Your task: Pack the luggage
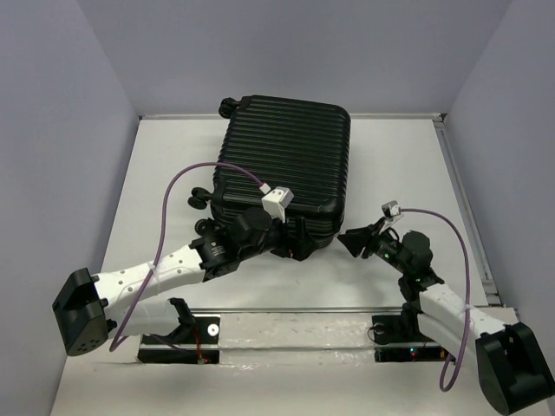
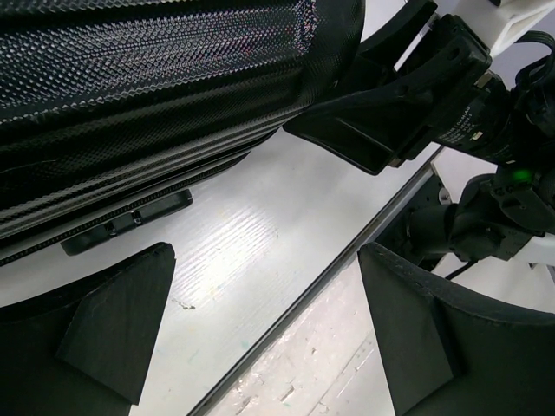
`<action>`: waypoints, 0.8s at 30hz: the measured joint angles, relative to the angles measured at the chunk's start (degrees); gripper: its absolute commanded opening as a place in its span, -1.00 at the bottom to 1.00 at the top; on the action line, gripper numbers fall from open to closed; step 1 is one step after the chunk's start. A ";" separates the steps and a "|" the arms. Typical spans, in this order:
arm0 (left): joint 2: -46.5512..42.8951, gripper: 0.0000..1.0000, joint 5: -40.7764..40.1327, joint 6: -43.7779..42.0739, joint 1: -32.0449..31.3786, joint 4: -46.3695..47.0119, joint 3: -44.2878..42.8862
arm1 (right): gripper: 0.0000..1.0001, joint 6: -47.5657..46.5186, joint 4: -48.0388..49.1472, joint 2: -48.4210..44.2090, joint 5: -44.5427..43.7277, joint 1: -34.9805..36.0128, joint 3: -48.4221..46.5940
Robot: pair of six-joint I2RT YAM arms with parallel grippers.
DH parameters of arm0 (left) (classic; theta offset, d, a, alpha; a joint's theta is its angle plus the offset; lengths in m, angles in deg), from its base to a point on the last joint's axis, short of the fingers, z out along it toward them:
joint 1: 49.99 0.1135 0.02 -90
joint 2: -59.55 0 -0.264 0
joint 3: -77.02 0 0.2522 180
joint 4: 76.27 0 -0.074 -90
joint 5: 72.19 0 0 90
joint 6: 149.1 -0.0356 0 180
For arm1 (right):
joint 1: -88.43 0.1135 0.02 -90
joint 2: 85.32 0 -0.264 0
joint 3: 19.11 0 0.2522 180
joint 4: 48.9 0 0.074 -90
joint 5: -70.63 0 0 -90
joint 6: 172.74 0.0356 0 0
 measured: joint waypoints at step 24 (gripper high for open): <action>4.24 0.96 -0.22 0.07 0.50 1.90 -0.87 | -0.86 0.74 18.91 20.94 6.64 -0.15 -2.38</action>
